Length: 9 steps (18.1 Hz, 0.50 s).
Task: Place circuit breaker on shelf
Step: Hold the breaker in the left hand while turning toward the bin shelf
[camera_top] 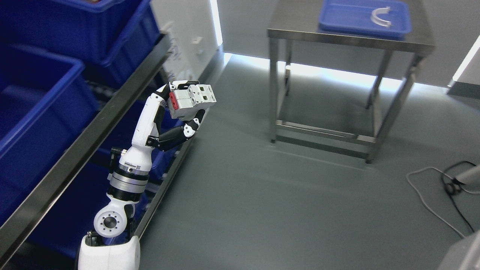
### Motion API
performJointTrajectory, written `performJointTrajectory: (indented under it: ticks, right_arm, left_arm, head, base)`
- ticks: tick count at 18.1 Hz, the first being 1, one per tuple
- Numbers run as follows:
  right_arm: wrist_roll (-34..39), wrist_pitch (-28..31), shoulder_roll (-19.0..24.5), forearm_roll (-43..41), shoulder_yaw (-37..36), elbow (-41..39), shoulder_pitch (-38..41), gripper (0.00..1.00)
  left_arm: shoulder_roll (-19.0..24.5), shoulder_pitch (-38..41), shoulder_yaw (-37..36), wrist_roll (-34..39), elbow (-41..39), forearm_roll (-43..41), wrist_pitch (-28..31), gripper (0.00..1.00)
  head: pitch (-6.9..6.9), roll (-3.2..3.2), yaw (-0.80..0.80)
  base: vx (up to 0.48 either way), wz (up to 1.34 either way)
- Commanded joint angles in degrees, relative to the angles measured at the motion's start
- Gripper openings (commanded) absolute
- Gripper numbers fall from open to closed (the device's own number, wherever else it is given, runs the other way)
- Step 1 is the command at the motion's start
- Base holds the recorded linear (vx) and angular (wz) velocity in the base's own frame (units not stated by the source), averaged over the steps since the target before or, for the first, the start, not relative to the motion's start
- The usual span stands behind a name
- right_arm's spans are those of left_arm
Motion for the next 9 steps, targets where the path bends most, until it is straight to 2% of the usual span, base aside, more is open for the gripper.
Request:
performJointTrajectory:
  ticks: [1, 3, 9]
  right_arm:
    - [-0.04, -1.52, -1.0, 0.03, 0.0, 0.02, 0.95, 1.0]
    - [-0.04, -1.52, -1.0, 0.03, 0.0, 0.02, 0.95, 1.0]
    - [-0.04, -1.52, -1.0, 0.03, 0.0, 0.02, 0.95, 1.0]
  left_arm:
    - [1.0, -5.78, -0.23, -0.03, -0.39, -0.03, 2.98, 0.11]
    - [1.0, -11.14, -2.5, 0.32, -0.39, -0.29, 6.75, 0.11]
    - [1.0, -24.16, -5.33, -0.99, 0.05, -1.87, 20.2, 0.11]
  head:
    - [0.0, 0.0, 0.0]
    - [0.0, 0.0, 0.0]
    - [0.0, 0.0, 0.0]
  base:
    - [-0.376, 1.03]
    - [-0.334, 1.13]
    - [-0.242, 1.48]
